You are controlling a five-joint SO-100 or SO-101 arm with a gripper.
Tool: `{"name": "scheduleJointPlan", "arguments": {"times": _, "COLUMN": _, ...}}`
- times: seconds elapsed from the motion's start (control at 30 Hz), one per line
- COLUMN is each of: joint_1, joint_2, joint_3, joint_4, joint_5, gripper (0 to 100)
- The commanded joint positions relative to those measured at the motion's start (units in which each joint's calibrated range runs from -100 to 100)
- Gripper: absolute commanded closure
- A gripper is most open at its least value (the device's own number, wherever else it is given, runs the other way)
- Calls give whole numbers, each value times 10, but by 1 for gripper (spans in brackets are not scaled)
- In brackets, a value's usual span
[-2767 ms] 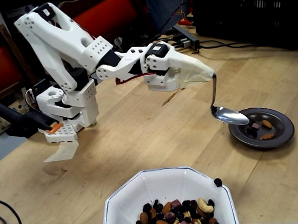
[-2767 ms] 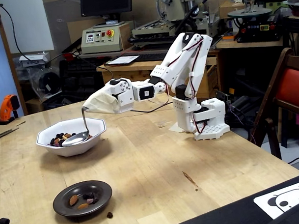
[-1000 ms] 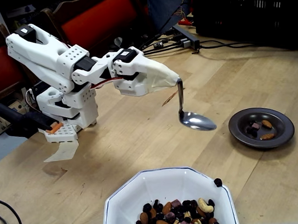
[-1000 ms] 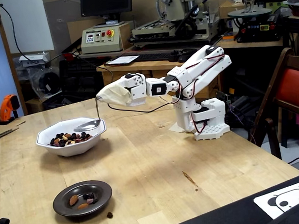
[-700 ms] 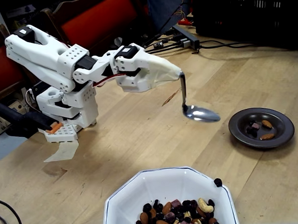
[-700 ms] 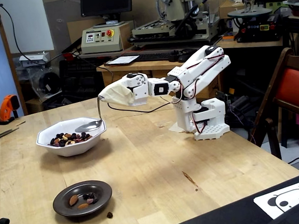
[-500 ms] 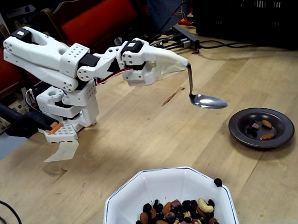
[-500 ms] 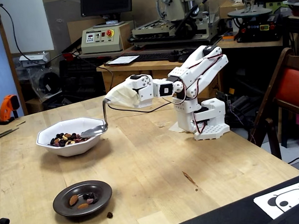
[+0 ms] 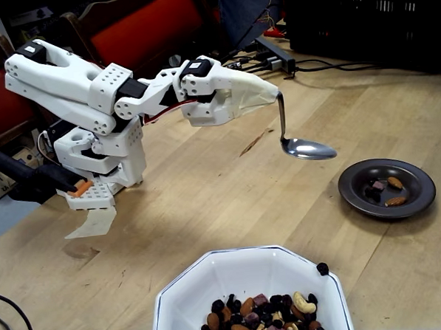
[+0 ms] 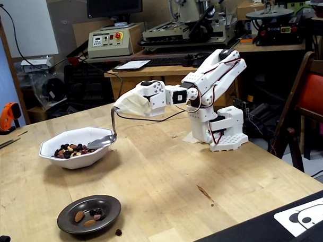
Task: Use spoon to transfer food from the white bowl to brown plate
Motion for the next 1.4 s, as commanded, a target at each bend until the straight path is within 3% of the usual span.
{"name": "scheduleJointPlan", "arguments": {"times": 0.0, "joint_1": -3, "joint_2": -3, "joint_3": 3, "joint_4": -9, "joint_5": 0, "gripper": 97}}
{"name": "scheduleJointPlan", "arguments": {"times": 1.37, "joint_1": -4, "joint_2": -3, "joint_3": 4, "joint_4": -7, "joint_5": 3, "gripper": 97}}
